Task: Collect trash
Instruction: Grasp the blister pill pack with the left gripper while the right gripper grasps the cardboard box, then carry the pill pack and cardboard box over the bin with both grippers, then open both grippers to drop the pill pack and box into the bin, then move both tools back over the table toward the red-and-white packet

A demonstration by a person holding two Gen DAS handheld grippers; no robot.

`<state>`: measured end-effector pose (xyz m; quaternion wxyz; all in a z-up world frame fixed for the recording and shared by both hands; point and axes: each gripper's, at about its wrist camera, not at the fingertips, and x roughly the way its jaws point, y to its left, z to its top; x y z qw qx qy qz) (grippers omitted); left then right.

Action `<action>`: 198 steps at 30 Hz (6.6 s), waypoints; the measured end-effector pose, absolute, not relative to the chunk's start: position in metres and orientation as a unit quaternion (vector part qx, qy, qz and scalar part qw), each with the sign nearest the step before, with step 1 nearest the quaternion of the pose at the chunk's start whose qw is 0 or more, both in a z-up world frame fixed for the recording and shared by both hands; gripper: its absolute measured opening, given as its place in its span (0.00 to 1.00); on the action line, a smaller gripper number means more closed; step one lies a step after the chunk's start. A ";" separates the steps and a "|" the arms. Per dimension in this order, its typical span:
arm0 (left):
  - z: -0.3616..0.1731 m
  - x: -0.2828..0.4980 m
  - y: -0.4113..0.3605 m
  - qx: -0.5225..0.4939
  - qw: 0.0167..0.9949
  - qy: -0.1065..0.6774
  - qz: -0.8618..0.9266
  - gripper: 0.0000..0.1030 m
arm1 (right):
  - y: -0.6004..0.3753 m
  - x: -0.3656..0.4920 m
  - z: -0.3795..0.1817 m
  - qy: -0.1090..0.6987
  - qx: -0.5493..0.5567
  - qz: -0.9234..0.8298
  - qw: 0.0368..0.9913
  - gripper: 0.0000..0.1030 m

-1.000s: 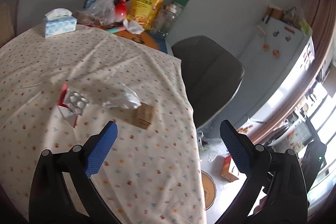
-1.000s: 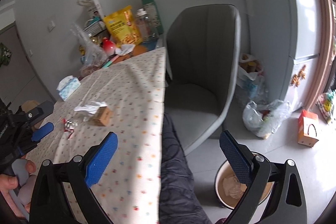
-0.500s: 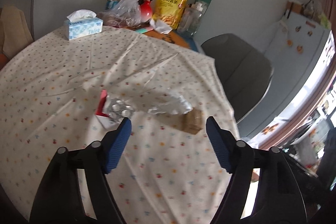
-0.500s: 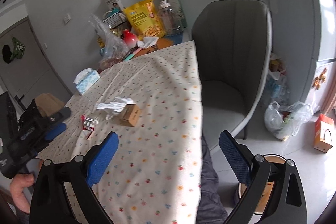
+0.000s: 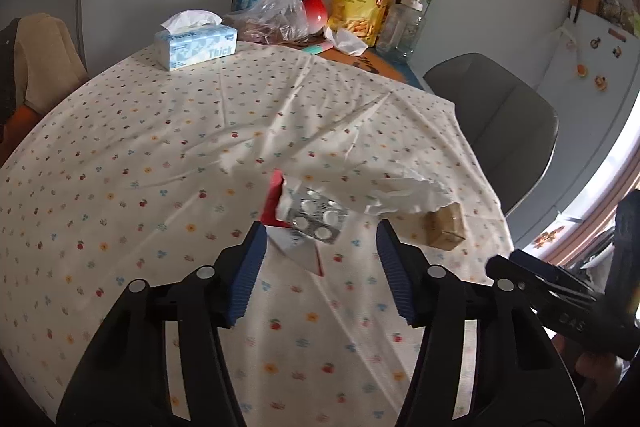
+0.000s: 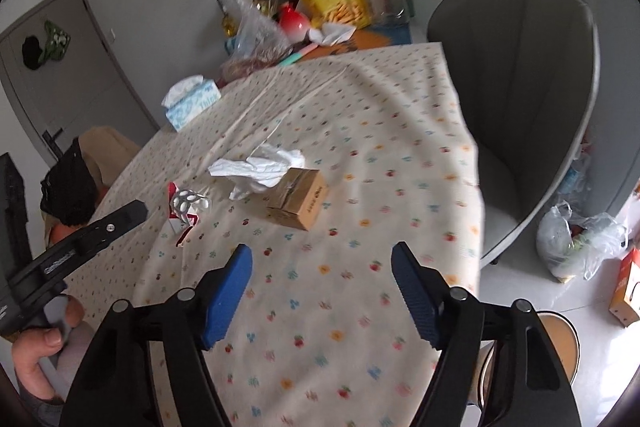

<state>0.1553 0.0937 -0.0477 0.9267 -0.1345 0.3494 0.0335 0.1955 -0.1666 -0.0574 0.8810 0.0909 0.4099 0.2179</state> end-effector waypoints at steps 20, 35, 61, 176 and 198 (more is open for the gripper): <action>-0.056 0.208 0.067 -0.026 0.922 0.387 0.016 0.48 | -0.113 0.245 -0.080 0.434 0.058 0.239 0.867 0.33; -0.063 0.209 0.073 -0.028 0.916 0.399 0.023 0.13 | -0.149 0.205 -0.063 0.418 0.071 0.248 0.871 0.32; -0.063 0.209 0.078 -0.028 0.921 0.389 -0.008 0.46 | -0.177 0.175 -0.052 0.404 0.092 0.242 0.877 0.32; -0.077 0.190 -0.306 -0.035 0.862 0.424 -0.276 0.94 | -0.551 0.079 -0.127 0.390 0.275 -0.061 0.877 0.74; -0.010 0.151 -0.143 -0.100 0.918 0.341 -0.175 0.94 | -0.429 0.110 -0.069 0.367 0.199 0.038 0.908 0.92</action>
